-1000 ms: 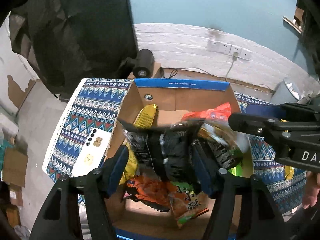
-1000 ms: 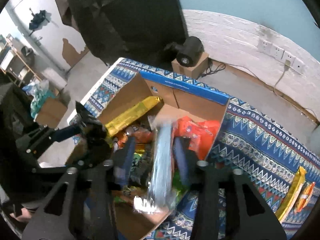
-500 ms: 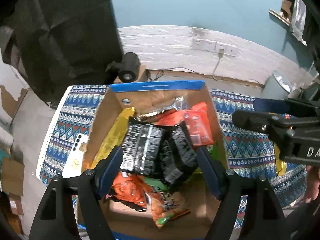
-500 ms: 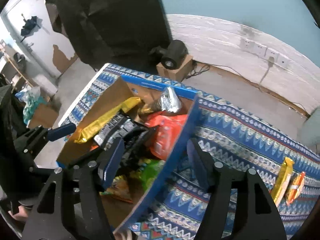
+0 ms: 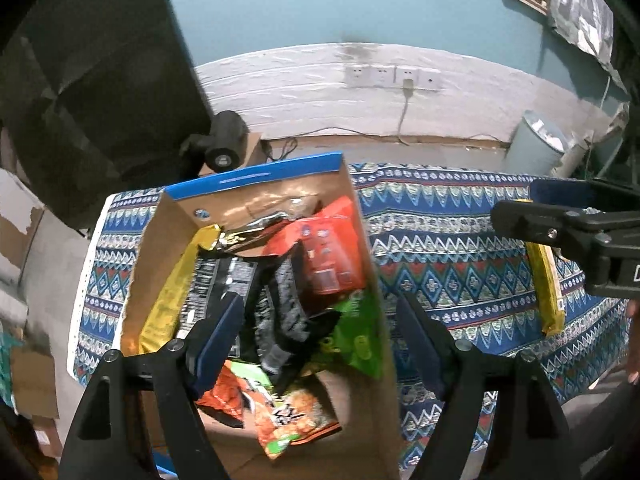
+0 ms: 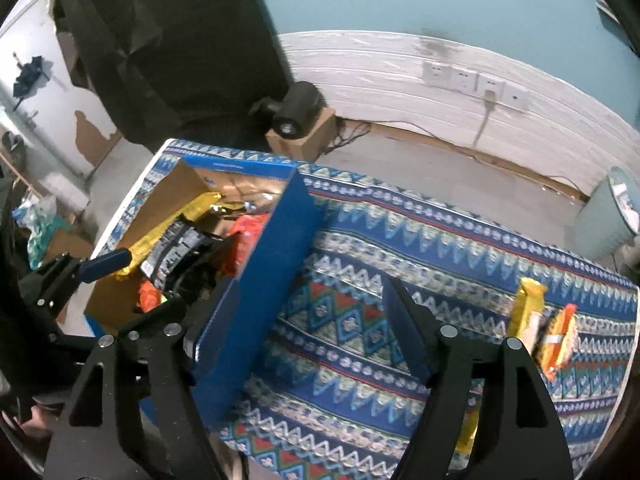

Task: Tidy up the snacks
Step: 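Move both tools back toward the yellow bar and orange packet on the cloth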

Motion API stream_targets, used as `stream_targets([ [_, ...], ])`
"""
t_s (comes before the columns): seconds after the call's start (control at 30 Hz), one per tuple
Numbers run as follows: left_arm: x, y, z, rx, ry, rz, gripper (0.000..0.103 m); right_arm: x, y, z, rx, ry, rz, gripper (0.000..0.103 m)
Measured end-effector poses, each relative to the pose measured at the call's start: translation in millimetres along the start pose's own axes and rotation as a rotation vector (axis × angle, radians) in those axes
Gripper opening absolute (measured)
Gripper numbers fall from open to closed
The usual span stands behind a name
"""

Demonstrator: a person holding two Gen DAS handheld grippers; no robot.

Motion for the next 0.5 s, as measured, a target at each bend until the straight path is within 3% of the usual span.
stream_targets([
  [0.5,-76,10,6,0.012,-0.053,0.113,0.080,-80,-31,-34,0.000,-0.091,0.080,0.078],
])
Point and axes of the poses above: each gripper's, at about its wrist camera, not at the fingertips, and z roughly the way its jaws point, x to its left, y to its top, the point moved 9 cm from there along z, roughly the way its jaws point, and after that the axes turned 10 degrees about -x, right-handed, at the moved point
